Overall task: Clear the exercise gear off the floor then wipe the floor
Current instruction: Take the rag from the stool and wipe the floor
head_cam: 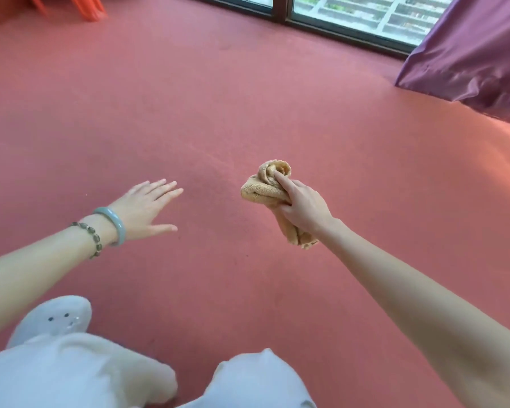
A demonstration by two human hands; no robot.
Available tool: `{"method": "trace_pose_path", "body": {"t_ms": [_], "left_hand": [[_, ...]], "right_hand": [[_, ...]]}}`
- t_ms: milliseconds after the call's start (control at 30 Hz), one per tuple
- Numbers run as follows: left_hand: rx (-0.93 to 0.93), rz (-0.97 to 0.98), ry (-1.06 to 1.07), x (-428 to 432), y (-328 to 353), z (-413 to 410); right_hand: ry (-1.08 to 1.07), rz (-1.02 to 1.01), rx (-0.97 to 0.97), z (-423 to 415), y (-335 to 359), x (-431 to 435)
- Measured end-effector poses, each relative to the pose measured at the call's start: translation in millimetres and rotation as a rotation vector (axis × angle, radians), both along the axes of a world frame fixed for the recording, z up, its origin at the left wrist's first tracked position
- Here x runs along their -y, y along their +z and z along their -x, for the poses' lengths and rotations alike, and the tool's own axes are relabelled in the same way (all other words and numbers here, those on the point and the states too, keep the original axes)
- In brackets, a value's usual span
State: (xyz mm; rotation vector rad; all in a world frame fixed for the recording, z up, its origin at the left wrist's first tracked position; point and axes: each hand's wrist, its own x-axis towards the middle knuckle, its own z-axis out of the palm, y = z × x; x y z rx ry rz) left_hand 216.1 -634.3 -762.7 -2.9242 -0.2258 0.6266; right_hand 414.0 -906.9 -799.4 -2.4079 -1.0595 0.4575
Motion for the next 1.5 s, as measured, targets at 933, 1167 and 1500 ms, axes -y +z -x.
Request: {"method": "trace_pose_path", "body": {"t_ms": [933, 1167, 1500], "left_hand": [[-0.048, 0.168, -0.501, -279.8, -172.9, -46.5], [-0.094, 0.254, -0.566, -292.3, -178.5, -46.3], [0.110, 0.261, -0.548, -297.0, -202.3, -37.5]], "right_hand": [[-0.424, 0.301, 0.033, 8.3, -31.0, -154.2], [-0.633, 0.312, 0.003, 40.0, -28.6, -160.5], [-0.838, 0.349, 0.077, 75.2, -93.7, -102.1]]}}
